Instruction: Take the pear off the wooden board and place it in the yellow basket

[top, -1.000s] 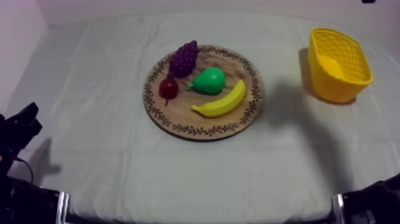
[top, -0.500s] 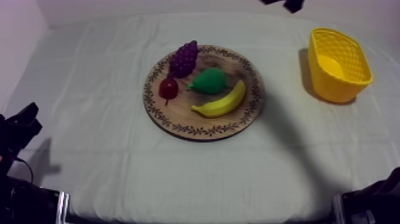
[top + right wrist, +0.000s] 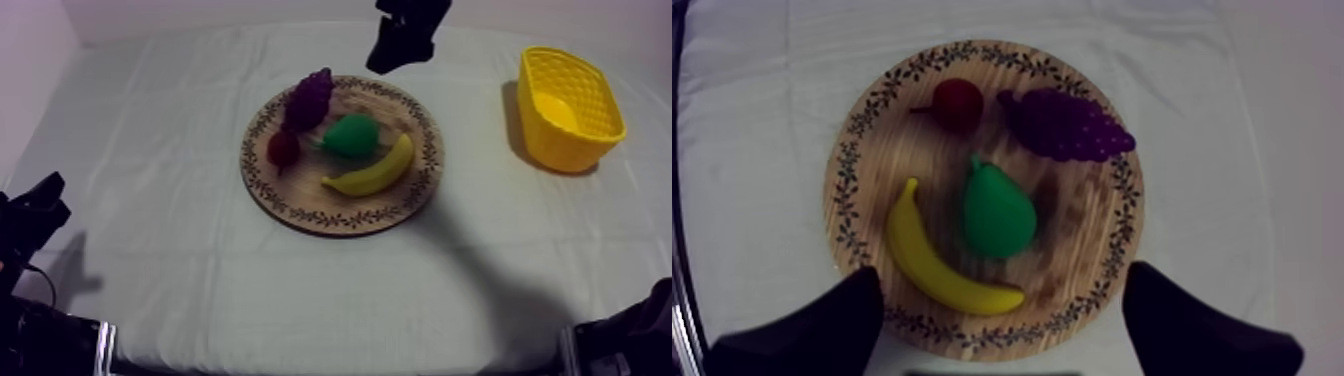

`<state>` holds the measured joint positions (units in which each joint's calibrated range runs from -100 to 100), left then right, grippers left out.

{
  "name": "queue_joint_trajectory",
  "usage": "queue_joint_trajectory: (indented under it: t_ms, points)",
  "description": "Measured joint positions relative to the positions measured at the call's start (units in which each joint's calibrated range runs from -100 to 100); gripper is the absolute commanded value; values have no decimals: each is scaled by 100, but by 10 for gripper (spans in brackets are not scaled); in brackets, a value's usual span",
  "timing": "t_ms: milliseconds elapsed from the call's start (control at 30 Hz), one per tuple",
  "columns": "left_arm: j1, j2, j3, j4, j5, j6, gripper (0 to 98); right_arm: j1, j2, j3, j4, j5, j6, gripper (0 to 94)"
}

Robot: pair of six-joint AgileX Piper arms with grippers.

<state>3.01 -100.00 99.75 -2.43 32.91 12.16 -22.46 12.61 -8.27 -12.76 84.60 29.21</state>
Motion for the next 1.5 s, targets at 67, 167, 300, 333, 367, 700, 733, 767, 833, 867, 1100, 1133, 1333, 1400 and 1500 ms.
queue_joint_trajectory:
  t_ms: [67,167,300,333,367,700,733,767,833,867,1100,1133,1333,1400,1500]
  points:
    - [0,0,0,0,0,0,1,27,107,-24,49,-6,32,861]
    - [0,0,0,0,0,0,1,40,346,-32,67,-48,67,863]
    - [0,0,0,0,0,0,1,29,737,-47,73,-151,110,864]
    - [0,0,0,0,0,0,1,21,851,-61,73,-165,124,865]
    - [0,0,0,0,0,0,1,12,944,-69,73,-194,127,865]
    - [0,0,0,0,0,0,1,-18,2196,-534,89,-443,159,853]
    - [0,0,0,0,0,0,1,-18,2327,-606,97,-443,159,851]
    - [0,0,0,0,0,0,1,-14,2453,-664,105,-464,159,848]
    - [0,0,0,0,0,0,1,-10,2666,-820,120,-464,156,840]
    - [0,0,0,0,0,0,1,-4,2780,-901,120,-475,150,834]
    - [0,0,0,0,0,0,1,44,3322,-1175,183,-452,135,773]
    - [0,0,0,0,0,0,1,49,3369,-1167,183,-428,135,756]
    - [0,0,0,0,0,3,1,38,3466,-1113,189,-447,145,612]
    - [0,0,0,0,0,3,1,27,3490,-1106,169,-447,133,542]
    - [0,0,0,0,0,3,1,20,3511,-1098,141,-447,126,466]
